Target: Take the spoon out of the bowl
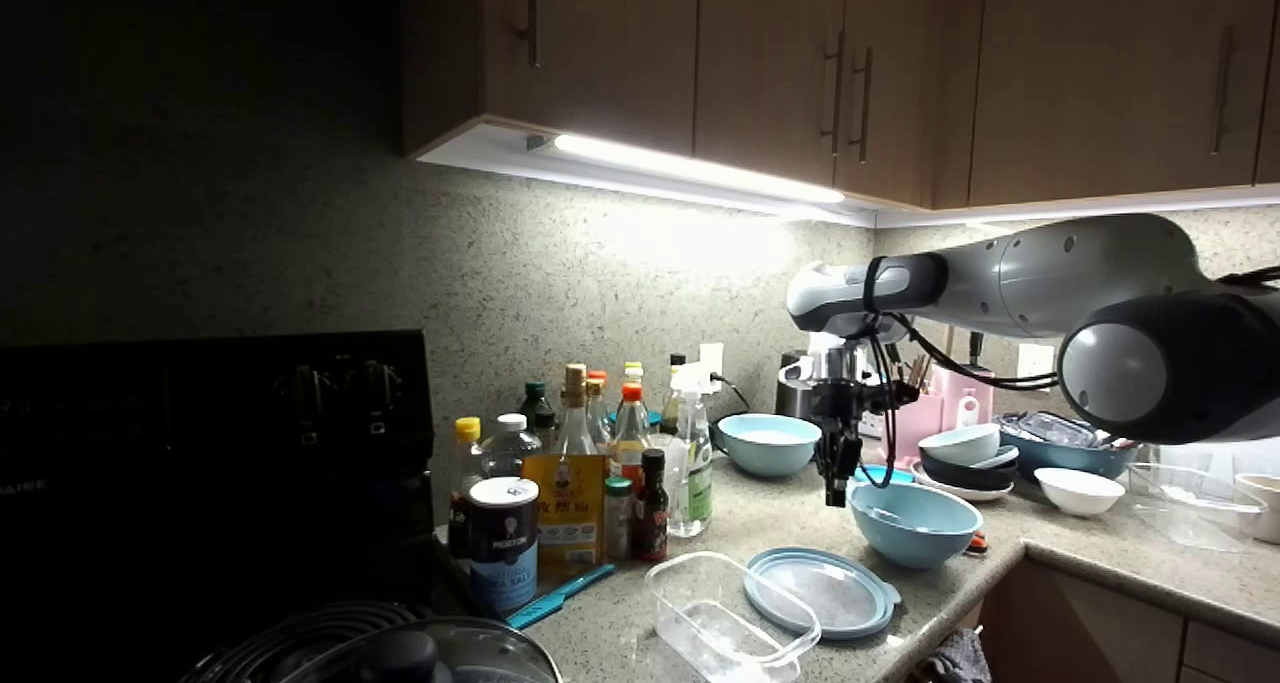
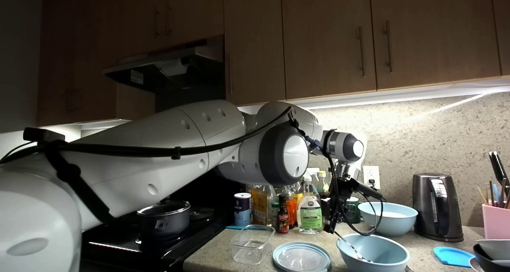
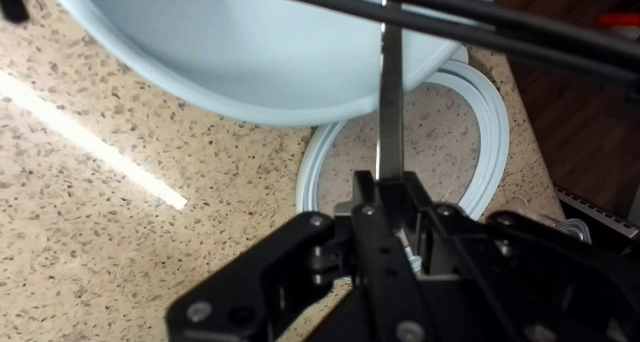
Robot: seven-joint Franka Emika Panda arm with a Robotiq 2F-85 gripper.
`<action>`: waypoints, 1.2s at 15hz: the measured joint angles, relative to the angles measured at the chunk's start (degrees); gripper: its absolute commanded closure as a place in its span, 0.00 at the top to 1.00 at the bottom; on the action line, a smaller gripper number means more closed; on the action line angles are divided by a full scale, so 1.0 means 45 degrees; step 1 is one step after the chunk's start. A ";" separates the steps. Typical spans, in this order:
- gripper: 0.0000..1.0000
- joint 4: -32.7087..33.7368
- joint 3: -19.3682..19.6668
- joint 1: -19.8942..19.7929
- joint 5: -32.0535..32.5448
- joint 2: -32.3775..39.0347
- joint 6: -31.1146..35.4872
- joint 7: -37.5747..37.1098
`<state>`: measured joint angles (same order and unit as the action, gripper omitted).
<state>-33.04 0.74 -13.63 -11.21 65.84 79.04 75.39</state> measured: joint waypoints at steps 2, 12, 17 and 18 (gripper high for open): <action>0.07 0.0111 -0.0004 0.0097 0.0000 -0.0046 0.0008 0.0000; 0.07 0.0153 0.0029 0.2500 0.0045 -0.0291 -0.0259 -0.1842; 0.06 -0.0157 0.0194 0.3698 0.0151 -0.0274 -0.0276 -0.2491; 0.06 -0.0233 0.0199 0.3793 0.0151 -0.0272 -0.0358 -0.2491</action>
<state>-34.09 1.64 3.43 -10.53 64.62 77.43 64.18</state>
